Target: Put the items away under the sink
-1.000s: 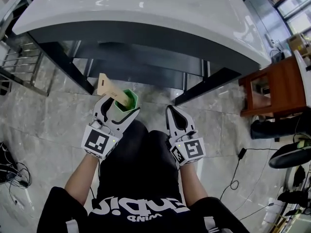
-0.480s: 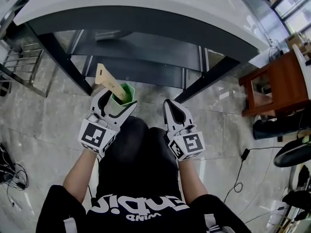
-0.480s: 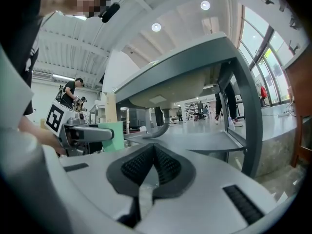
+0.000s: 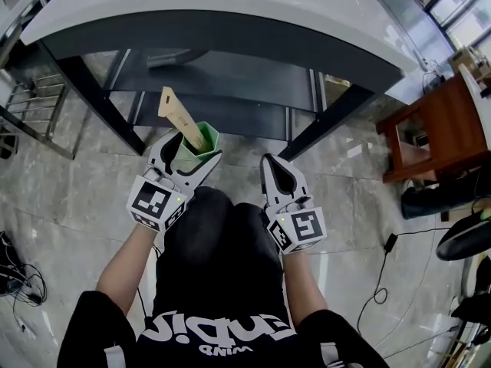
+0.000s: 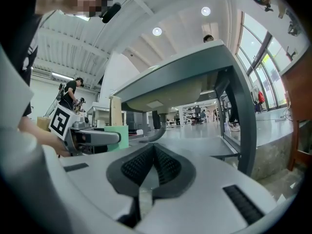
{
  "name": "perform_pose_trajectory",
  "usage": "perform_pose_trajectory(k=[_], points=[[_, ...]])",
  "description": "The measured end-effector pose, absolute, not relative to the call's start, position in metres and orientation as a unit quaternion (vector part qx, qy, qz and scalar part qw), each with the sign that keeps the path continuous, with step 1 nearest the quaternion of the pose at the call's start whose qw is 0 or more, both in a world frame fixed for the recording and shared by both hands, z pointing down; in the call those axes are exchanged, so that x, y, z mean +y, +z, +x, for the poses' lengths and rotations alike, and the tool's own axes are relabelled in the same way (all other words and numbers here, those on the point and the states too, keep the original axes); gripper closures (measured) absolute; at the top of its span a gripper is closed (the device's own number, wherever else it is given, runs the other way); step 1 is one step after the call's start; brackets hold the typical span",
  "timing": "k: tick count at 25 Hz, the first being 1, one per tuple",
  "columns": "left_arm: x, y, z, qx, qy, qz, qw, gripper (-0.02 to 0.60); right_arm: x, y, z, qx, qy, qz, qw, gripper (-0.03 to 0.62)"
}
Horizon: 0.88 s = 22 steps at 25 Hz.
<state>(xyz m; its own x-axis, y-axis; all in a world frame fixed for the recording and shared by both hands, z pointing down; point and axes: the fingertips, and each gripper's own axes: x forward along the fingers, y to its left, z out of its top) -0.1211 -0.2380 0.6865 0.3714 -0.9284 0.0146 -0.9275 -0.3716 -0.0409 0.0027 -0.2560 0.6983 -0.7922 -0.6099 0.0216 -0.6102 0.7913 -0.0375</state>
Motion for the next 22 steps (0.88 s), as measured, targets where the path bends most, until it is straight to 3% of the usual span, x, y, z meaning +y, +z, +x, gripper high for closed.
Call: perform_pose_trajectory(k=[22], points=[[-0.366, 0.698, -0.135, 0.593, -0.010, -0.805, 0.005, 0.230, -0.244, 0.706, 0.002, -0.948, 0.027, 0.316, 0.013, 0.576]])
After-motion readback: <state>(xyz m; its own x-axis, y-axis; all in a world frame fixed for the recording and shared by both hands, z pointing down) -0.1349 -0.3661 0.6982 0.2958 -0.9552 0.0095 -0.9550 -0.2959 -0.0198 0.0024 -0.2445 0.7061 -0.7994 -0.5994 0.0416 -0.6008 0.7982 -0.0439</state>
